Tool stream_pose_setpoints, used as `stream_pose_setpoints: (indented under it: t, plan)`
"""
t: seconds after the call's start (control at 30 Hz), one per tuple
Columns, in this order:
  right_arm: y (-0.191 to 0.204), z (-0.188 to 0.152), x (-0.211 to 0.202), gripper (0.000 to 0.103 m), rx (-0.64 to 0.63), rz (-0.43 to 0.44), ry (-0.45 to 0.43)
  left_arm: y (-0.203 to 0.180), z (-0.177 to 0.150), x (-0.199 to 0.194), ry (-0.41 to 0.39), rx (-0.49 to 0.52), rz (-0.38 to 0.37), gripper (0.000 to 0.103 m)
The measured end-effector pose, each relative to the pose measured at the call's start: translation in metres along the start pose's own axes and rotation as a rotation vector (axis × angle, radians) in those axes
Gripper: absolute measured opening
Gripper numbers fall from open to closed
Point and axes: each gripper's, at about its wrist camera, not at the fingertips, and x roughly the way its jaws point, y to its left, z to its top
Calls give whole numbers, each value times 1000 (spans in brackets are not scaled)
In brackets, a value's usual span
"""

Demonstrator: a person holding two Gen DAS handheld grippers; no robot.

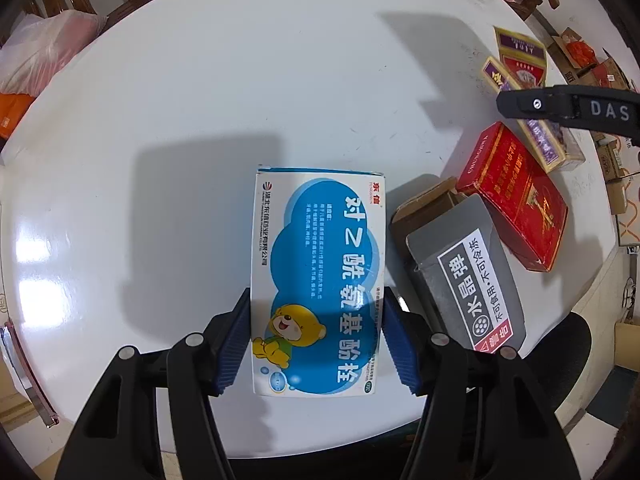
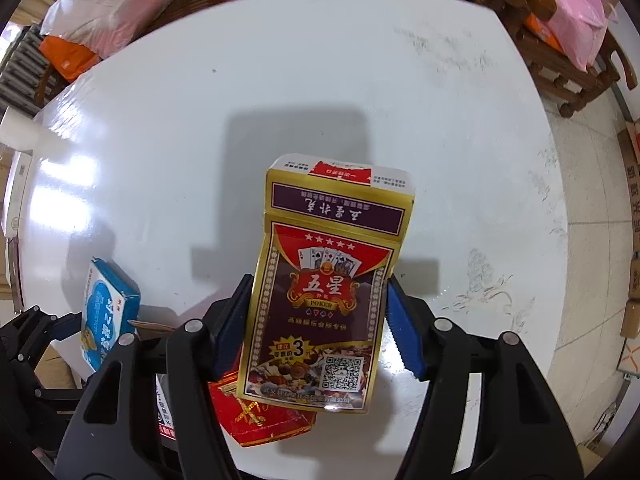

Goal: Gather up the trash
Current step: 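Lift both boxes and carry them down toward the trash bag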

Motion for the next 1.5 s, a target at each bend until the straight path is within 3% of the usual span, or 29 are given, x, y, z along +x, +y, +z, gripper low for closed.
stream_pose_setpoints:
  t: [0.23, 0.5, 0.67, 0.8, 1.17, 1.5]
  plan:
    - [7, -11, -30, 61, -31, -10, -59, -13, -23, -18, -62, -12, -1, 60]
    - [24, -35, -69, 61, -90, -12, -132, -19, -44, -66, -176, -23, 9, 60]
    - [37, -60, -97, 61, -148, 6, -184, -28, -54, -107, -231, -19, 13, 60]
    - [46, -84, -117, 62, -190, 25, -221, -41, -82, -125, -274, -4, 23, 60]
    - [73, -156, -140, 61, -294, 38, -256, -73, -126, -141, -323, 53, 19, 60]
    - [87, -221, -126, 62, -332, 58, -220, -87, -177, -111, -307, 74, -17, 60]
